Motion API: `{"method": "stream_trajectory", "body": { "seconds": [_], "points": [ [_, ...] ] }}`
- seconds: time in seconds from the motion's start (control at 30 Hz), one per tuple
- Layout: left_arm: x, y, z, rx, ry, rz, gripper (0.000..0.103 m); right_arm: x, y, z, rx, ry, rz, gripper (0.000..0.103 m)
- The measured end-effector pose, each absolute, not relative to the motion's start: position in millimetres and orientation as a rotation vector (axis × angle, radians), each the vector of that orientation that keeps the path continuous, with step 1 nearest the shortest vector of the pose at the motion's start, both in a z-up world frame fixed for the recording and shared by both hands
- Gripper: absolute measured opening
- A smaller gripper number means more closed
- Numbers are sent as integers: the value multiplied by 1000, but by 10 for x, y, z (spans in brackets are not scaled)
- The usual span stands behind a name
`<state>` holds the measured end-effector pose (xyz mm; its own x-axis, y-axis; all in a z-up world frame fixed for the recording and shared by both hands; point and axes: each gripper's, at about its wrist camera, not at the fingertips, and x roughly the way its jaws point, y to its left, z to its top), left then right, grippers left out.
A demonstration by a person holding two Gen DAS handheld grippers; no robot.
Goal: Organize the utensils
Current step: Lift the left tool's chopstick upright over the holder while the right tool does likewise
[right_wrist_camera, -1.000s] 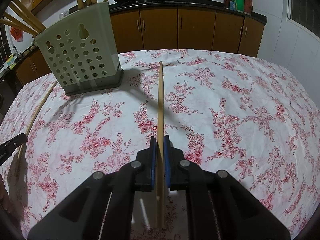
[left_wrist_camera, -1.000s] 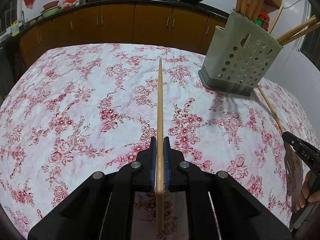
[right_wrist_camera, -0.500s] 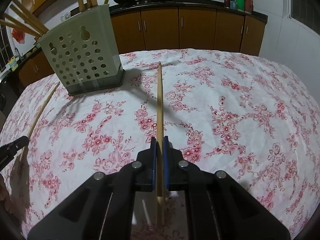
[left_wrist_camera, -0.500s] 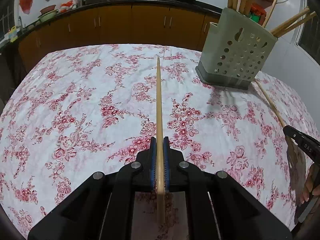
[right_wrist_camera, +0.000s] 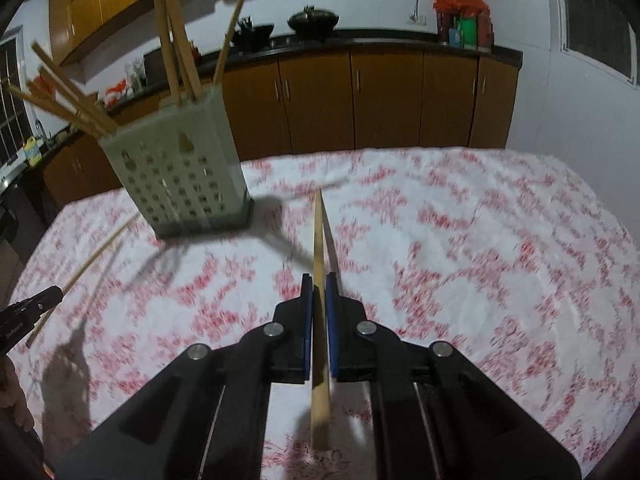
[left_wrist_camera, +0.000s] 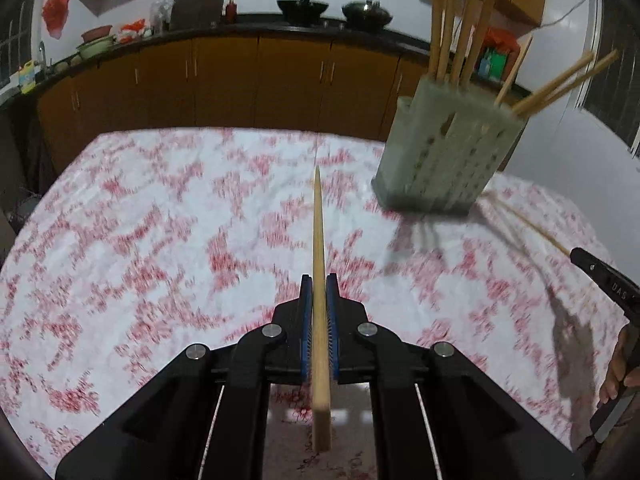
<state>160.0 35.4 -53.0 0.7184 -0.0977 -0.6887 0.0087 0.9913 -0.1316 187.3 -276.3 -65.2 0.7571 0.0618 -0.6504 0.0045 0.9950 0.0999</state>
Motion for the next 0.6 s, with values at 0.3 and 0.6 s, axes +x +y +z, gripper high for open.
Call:
{"method": "stream_trajectory", "body": {
  "seconds": [0.3,0.6],
  "points": [
    [1588,353,-151,-153,663,-67,8,1779,-2790,-264,113,604,38,8],
    [1623,307,81,-151,600,-55,8,1771,-2798,-56,110,552,46,8]
  ]
}}
